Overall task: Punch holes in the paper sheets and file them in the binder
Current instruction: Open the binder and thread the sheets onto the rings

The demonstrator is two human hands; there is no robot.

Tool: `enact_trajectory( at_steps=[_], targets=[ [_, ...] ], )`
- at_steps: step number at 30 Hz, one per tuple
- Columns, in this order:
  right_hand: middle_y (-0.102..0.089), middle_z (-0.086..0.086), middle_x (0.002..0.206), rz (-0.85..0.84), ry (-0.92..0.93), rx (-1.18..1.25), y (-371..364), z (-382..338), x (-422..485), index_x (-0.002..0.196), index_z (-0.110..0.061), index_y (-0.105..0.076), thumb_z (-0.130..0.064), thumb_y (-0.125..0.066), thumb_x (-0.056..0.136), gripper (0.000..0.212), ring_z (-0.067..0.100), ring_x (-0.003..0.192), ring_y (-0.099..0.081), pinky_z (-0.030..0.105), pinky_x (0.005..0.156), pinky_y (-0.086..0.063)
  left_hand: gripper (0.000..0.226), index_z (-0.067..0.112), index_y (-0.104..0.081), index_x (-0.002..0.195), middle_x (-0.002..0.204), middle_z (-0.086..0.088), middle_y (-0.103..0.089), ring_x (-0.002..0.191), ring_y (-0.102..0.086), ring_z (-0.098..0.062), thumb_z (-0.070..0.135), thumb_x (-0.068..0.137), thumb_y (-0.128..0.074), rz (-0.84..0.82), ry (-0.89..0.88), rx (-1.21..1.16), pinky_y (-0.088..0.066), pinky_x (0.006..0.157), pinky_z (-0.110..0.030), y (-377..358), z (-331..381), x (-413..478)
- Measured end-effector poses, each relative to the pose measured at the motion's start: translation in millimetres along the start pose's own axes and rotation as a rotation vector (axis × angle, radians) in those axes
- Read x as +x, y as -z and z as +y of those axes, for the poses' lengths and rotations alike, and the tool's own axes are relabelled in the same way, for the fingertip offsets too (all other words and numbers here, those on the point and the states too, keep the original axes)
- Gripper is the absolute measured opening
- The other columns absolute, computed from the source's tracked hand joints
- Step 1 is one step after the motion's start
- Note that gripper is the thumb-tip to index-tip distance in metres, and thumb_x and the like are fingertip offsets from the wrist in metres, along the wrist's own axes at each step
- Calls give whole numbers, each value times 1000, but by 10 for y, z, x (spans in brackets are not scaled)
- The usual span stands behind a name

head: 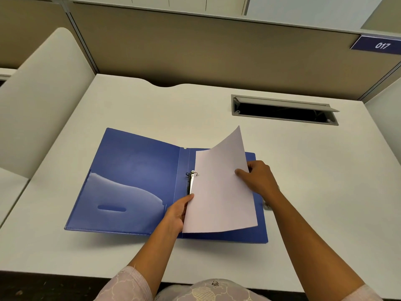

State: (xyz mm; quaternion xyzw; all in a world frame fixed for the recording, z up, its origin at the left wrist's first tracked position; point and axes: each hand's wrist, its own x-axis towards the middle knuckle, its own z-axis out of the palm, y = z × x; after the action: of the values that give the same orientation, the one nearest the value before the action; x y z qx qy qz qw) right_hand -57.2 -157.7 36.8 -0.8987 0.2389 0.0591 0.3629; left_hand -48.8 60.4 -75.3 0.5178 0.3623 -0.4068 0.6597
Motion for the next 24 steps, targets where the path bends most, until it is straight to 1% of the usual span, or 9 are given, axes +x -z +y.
enact_trajectory(
  at_steps=[2, 3, 6, 9, 13, 14, 16, 22, 24],
  targets=[
    [-69, 8, 90, 2, -3, 3, 5, 12, -9, 95, -7, -68, -31, -62, 87, 26, 26, 80, -65, 38, 74, -52, 38, 7, -64, 111, 98, -13, -69, 86, -64, -29, 31, 83, -70, 8, -8, -3, -52, 85, -44, -3, -6, 5],
    [-70, 8, 91, 3, -3, 7, 7, 16, -11, 96, -7, -68, -31, -62, 87, 27, 26, 80, -65, 38, 75, -53, 39, 6, -64, 111, 99, -13, -69, 86, -63, -29, 31, 83, -70, 20, -9, -4, -52, 84, -44, -4, -11, 4],
    [-69, 9, 94, 5, 1, 19, 7, 22, -27, 98, -6, -67, -32, -62, 87, 28, 27, 82, -65, 42, 79, -55, 42, 5, -64, 111, 106, -15, -69, 89, -64, -30, 32, 81, -72, 49, -15, -19, -53, 73, -39, -11, -44, 10],
    [-70, 10, 94, 6, -1, 20, 10, 25, -36, 97, -6, -67, -31, -62, 87, 27, 28, 82, -65, 44, 80, -55, 44, 6, -64, 113, 107, -14, -69, 96, -64, -32, 34, 80, -72, 56, -14, -24, -53, 72, -39, -25, -70, 21],
    [-69, 10, 94, 5, -3, 14, 19, 30, -48, 99, -6, -67, -31, -62, 88, 28, 27, 82, -64, 40, 79, -53, 42, 7, -62, 114, 108, -15, -69, 95, -64, -32, 34, 83, -69, 46, -11, 2, -52, 67, -39, -43, -84, 19],
    [-69, 10, 95, 5, -2, 13, 20, 34, -54, 99, -7, -66, -32, -62, 88, 28, 26, 82, -64, 39, 79, -53, 43, 7, -61, 115, 108, -15, -68, 96, -64, -32, 35, 83, -68, 48, -15, 7, -53, 69, -40, -49, -89, 20],
    [-69, 11, 96, 9, -2, 18, 17, 45, -61, 99, -7, -66, -32, -62, 88, 27, 27, 82, -64, 40, 80, -53, 45, 8, -60, 116, 109, -14, -68, 100, -63, -33, 36, 82, -69, 70, -28, 17, -54, 77, -43, -60, -99, 19],
    [-69, 13, 96, 20, -7, 31, 12, 65, -92, 97, -7, -65, -32, -61, 89, 27, 29, 84, -65, 42, 81, -53, 53, 12, -58, 119, 112, -10, -66, 104, -61, -31, 42, 76, -71, 104, -65, 3, -50, 93, -48, -80, -186, 60],
    [-69, 14, 96, 23, -6, 38, 8, 69, -100, 98, -6, -65, -32, -62, 88, 28, 30, 84, -65, 43, 82, -54, 44, 13, -60, 114, 112, -9, -65, 105, -59, -30, 42, 81, -67, 116, -90, 17, -48, 95, -47, -105, -195, 27]
  ],
)
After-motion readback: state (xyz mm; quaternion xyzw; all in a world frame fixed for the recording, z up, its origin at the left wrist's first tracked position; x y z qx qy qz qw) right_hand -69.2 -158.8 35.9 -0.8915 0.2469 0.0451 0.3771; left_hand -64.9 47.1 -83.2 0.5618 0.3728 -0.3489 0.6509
